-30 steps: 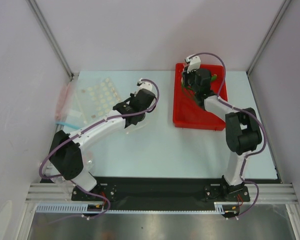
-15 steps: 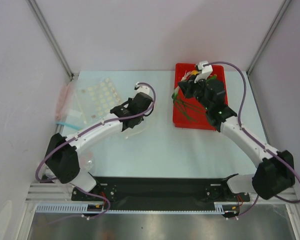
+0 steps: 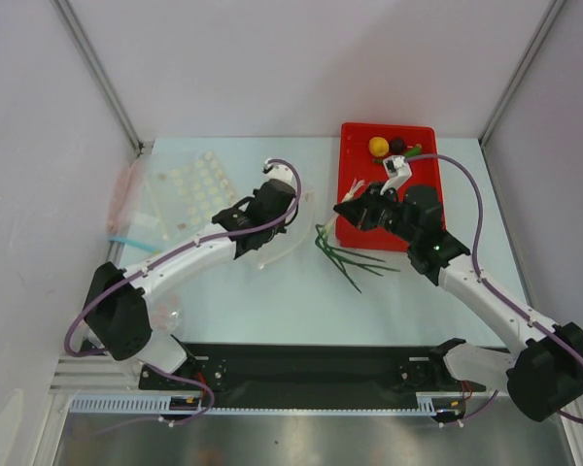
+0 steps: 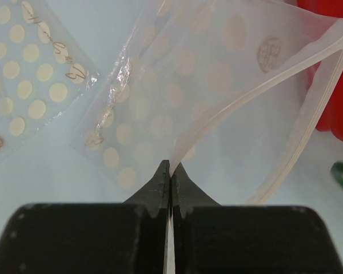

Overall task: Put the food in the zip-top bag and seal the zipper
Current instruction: Place the fake vegetable in the zipper food storage bag.

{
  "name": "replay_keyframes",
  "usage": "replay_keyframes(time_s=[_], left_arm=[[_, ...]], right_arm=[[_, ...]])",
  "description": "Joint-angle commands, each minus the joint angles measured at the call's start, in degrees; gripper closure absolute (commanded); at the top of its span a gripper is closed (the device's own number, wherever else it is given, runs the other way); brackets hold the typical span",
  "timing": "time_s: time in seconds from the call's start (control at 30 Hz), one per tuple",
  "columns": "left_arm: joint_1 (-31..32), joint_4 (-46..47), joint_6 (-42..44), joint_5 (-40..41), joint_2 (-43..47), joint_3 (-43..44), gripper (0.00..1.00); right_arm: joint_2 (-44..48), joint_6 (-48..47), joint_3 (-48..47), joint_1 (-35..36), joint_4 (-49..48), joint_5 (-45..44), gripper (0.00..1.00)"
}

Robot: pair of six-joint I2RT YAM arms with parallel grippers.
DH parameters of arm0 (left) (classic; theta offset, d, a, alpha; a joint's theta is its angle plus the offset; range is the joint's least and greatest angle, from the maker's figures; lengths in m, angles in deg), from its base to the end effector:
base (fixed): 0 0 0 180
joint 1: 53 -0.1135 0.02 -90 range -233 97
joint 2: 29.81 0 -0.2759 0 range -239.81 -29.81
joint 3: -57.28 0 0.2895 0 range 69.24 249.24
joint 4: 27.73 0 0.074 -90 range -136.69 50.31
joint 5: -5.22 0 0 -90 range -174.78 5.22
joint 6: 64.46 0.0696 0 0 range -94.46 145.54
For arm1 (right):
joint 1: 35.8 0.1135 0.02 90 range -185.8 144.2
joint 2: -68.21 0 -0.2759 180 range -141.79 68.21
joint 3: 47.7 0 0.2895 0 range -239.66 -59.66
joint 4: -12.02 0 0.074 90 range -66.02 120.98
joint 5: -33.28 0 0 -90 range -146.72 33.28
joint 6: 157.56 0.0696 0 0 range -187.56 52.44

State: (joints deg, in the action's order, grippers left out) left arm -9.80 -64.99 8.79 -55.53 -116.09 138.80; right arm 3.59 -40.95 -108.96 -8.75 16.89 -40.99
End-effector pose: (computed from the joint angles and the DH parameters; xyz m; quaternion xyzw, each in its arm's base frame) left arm 0.3081 -0.2427 0.2746 0.1023 0.8841 0.0033 0.4560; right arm 0.2856 0.1670 0.3256 -0.0924 0.7486 0.3850 0.5319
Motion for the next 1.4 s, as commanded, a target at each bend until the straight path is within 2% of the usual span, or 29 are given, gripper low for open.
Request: replay_keyframes(time_s=[0.0,0.13,0.33,0.6,0.8,0.9,1.07,1.23,1.37], left_arm=[[0.66,3.59,-1.18,-0.95,3.22,-0.39,1.0],[1.88,5.17,-1.0,-1.13,4.19,-0.92,1.0],[4.52,5.79,-0.74,0.71,4.19,-0.65,1.0],[9.27,7.98,-0.82,0.72,6.56,-2.67,1.0],[11.47,8.78,-1.53,0.1,9.55,-4.34,1.0],[12.96,9.56,-1.79,0.98,11.04,-5.3,1.0],[14.46,13.96,-3.28,-1.39,13.33,-9.0,1.0],[15.33,13.44,-4.95,-4.46,12.19,-8.3,1.0],[16.56,13.96,-5.31,-5.08,11.31,-7.6,0.99]], right_arm=[[-0.86,6.6,1.04,0.11,-5.11,10.45,1.0],[-1.12,9.59,2.8,0.11,-12.05,15.12,1.0],[-1.65,13.37,3.77,0.02,-16.1,18.72,1.0],[-1.39,18.64,6.22,-1.03,-18.82,14.95,1.0],[0.11,26.1,11.32,-4.11,-21.2,7.4,1.0],[1.16,29.1,11.95,-4.46,-18.94,1.96,1.0],[5.72,31.83,13.52,-3.06,-13.93,-11.4,1.0],[8.54,34.38,15.89,0.28,-13.56,-24.4,1.0],[8.28,37.72,15.99,1.08,-13.21,-25.66,1.0]])
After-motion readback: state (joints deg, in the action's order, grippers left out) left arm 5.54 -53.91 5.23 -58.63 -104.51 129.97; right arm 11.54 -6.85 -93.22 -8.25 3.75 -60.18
